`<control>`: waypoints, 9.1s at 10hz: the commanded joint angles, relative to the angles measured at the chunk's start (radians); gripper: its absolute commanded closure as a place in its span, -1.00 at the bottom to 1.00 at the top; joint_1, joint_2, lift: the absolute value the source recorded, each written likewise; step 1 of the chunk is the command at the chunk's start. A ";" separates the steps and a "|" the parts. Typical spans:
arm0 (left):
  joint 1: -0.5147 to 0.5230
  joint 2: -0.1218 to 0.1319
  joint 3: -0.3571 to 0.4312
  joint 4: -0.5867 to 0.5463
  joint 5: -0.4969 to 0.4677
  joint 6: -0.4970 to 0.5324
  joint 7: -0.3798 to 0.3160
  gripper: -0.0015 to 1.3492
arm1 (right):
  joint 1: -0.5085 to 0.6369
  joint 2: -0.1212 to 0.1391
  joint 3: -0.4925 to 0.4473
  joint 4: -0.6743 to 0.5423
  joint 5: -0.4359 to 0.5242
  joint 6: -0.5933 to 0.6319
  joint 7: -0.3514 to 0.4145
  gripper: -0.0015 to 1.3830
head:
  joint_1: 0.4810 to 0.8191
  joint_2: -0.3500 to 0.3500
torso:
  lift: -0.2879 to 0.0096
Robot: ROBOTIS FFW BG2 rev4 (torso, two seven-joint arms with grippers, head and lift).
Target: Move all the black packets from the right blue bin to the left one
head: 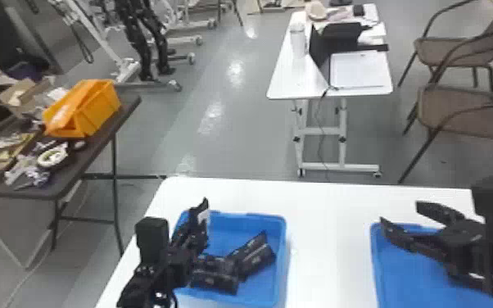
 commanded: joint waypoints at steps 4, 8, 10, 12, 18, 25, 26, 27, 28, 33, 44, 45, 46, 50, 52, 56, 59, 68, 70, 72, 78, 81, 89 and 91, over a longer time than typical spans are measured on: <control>0.026 -0.003 0.023 0.003 0.052 -0.097 0.013 -0.69 | 0.168 0.050 -0.200 0.087 0.074 -0.074 -0.053 -0.58 | 0.27 0.49 | 0.94; 0.024 -0.003 0.020 0.001 0.108 -0.120 0.013 -0.68 | 0.057 0.044 -0.237 0.337 0.074 -0.176 -0.085 -0.58 | 0.27 0.35 | 0.94; 0.027 -0.003 0.020 0.003 0.118 -0.120 0.013 -0.68 | 0.025 0.044 -0.255 0.411 0.070 -0.216 -0.116 -0.58 | 0.27 0.30 | 0.94; 0.033 -0.003 0.020 0.003 0.134 -0.124 0.013 -0.68 | -0.027 0.032 -0.255 0.501 0.073 -0.245 -0.125 -0.58 | 0.27 0.25 | 0.94; 0.039 -0.003 0.023 0.029 0.177 -0.132 0.009 -0.67 | -0.076 0.021 -0.249 0.608 0.008 -0.299 -0.176 0.55 | 0.27 0.19 | 0.94; 0.033 -0.003 0.021 0.047 0.192 -0.149 -0.004 -0.68 | 0.057 0.024 -0.212 0.408 -0.127 -0.304 -0.231 -0.89 | 0.27 0.18 | 0.94; 0.032 -0.003 0.023 0.049 0.192 -0.149 -0.004 -0.68 | 0.117 0.042 -0.214 0.320 -0.130 -0.297 -0.240 -0.96 | 0.27 0.21 | 0.94; 0.032 -0.003 0.024 0.050 0.192 -0.150 -0.007 -0.68 | 0.162 0.048 -0.214 0.259 -0.128 -0.297 -0.251 -0.76 | 0.27 0.23 | 0.94; 0.032 -0.003 0.024 0.052 0.192 -0.150 -0.007 -0.68 | 0.185 0.048 -0.214 0.242 -0.142 -0.294 -0.251 -0.64 | 0.27 0.26 | 0.94; 0.029 -0.003 0.021 0.056 0.200 -0.154 -0.010 -0.68 | 0.168 0.045 -0.225 0.302 -0.133 -0.291 -0.277 -0.56 | 0.27 0.25 | 0.94; 0.038 -0.003 0.026 0.078 0.247 -0.163 -0.017 -0.68 | -0.163 0.015 -0.171 0.714 -0.119 -0.333 -0.280 0.42 | 0.27 0.24 | 0.94; 0.036 -0.003 0.026 0.081 0.247 -0.164 -0.020 -0.67 | -0.136 0.016 -0.171 0.677 -0.174 -0.356 -0.312 0.74 | 0.27 0.24 | 0.94; 0.039 -0.003 0.031 0.081 0.247 -0.164 -0.025 -0.67 | -0.105 0.016 -0.171 0.661 -0.237 -0.370 -0.329 0.74 | 0.27 0.23 | 0.94; 0.021 -0.003 0.067 0.075 0.279 -0.164 -0.063 -0.68 | 0.062 0.009 -0.172 0.454 -0.306 -0.356 -0.403 0.75 | 0.27 0.20 | 0.94; 0.000 -0.003 0.075 0.067 0.338 -0.131 -0.076 -0.67 | 0.102 -0.002 -0.132 0.352 -0.306 -0.334 -0.383 0.75 | 0.27 0.21 | 0.94; -0.100 -0.003 0.075 0.041 0.654 0.158 -0.131 -0.68 | -0.001 -0.060 -0.021 0.147 -0.189 -0.212 -0.157 0.75 | 0.27 0.37 | 0.94; -0.192 0.035 -0.003 0.026 0.734 0.308 -0.134 -0.68 | -0.186 -0.077 0.177 0.207 -0.197 -0.186 -0.045 0.75 | 0.27 0.37 | 0.94; -0.277 0.051 -0.117 0.043 0.707 0.376 -0.128 -0.60 | -0.464 -0.074 0.558 0.421 -0.364 -0.242 0.004 0.75 | 0.27 0.68 | 0.94; -0.275 0.051 -0.115 0.046 0.706 0.377 -0.129 0.12 | -0.479 -0.071 0.576 0.427 -0.370 -0.250 0.004 0.75 | 0.27 0.71 | 0.94; -0.267 0.041 -0.114 0.038 0.677 0.350 -0.120 0.80 | -0.481 -0.071 0.581 0.437 -0.383 -0.248 0.004 0.75 | 0.27 0.74 | 0.94; -0.168 -0.003 -0.052 0.038 0.483 0.104 -0.068 0.80 | -0.340 -0.024 0.322 0.409 -0.303 -0.296 0.024 -0.84 | 0.27 0.78 | 0.94; 0.007 -0.003 0.006 0.020 0.258 -0.097 0.030 0.80 | -0.096 0.002 -0.007 0.167 -0.246 -0.248 -0.051 -0.57 | 0.27 0.76 | 0.94; 0.069 -0.003 -0.060 -0.098 0.266 -0.285 0.030 -0.84 | 0.208 0.013 -0.109 -0.093 -0.216 -0.331 -0.237 -0.56 | 0.27 0.42 | 0.94; 0.151 -0.003 -0.086 -0.143 0.276 -0.379 0.030 -0.84 | 0.332 0.032 -0.119 -0.188 -0.216 -0.385 -0.303 -0.56 | 0.27 0.31 | 0.94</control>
